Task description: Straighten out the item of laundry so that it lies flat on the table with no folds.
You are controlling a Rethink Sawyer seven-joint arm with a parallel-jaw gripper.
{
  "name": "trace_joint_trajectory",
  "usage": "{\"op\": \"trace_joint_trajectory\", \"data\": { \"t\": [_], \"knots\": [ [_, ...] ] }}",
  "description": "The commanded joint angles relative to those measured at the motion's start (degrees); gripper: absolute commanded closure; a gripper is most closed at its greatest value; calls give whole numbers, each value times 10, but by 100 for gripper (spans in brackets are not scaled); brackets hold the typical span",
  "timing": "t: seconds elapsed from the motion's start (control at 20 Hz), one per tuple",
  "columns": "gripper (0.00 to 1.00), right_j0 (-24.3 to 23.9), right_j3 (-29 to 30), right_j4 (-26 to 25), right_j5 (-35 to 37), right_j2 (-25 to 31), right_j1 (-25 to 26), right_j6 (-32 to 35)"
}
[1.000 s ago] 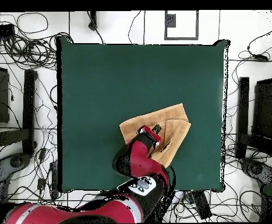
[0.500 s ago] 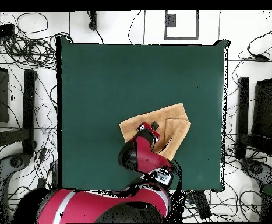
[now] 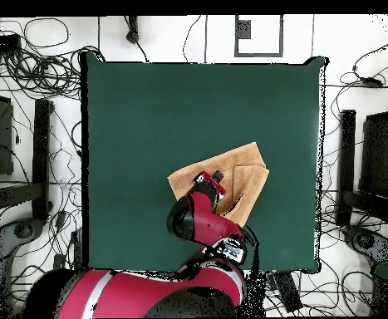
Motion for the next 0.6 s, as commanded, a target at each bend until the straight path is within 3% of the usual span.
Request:
{"op": "trace_joint_trajectory", "data": {
  "t": [0.05, 0.6],
  "knots": [
    [100, 5, -40, 47, 49, 193, 41, 159],
    [100, 9, -27, 112, 90, 220, 26, 148]
  ]
}}
